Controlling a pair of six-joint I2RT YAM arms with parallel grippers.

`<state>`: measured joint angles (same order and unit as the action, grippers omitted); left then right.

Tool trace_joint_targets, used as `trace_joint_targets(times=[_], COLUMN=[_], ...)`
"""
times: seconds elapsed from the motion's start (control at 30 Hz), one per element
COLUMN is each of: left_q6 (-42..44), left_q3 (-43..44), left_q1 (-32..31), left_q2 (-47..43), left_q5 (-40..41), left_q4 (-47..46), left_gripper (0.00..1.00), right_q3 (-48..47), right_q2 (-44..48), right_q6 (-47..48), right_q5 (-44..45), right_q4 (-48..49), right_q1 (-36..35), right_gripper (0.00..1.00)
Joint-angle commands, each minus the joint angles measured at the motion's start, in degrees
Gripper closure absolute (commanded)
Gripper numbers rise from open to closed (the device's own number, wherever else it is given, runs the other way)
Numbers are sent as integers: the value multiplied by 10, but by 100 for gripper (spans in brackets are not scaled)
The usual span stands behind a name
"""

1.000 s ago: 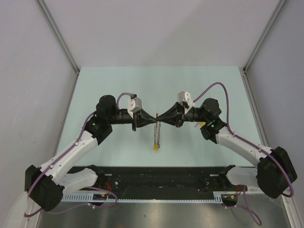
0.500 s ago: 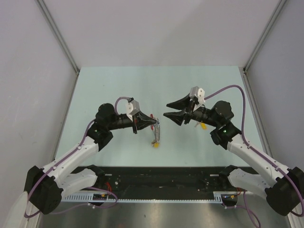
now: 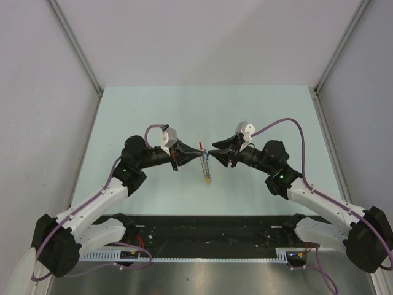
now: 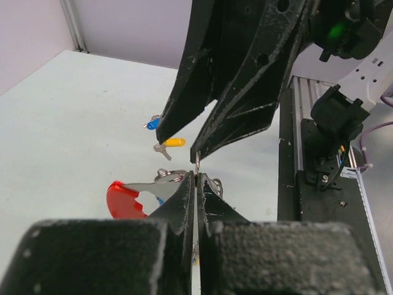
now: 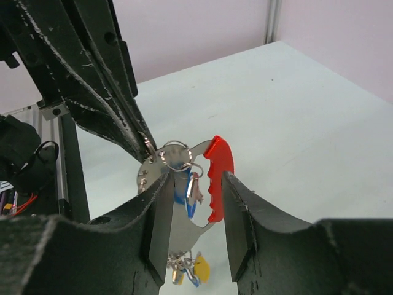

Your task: Put the keys on the keyring

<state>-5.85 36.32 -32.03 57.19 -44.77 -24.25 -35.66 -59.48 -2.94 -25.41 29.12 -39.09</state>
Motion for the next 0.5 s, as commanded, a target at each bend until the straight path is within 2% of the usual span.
trace_joint_targets(times=[0.0,0.47], left_q6=[-9,-2], left_q3=[1,2], left_q1=[-2,-2], left_q2=[-19,-26], left_q5=[13,21], left_q4=[-41,-29], left_gripper=[100,100], right_q3=[1,4], right_q2=[-3,-1], right_q6=[11,14], right_q5=[19,34], right_q4=[60,79], right_q1=[-17,-35], right_gripper=[59,59])
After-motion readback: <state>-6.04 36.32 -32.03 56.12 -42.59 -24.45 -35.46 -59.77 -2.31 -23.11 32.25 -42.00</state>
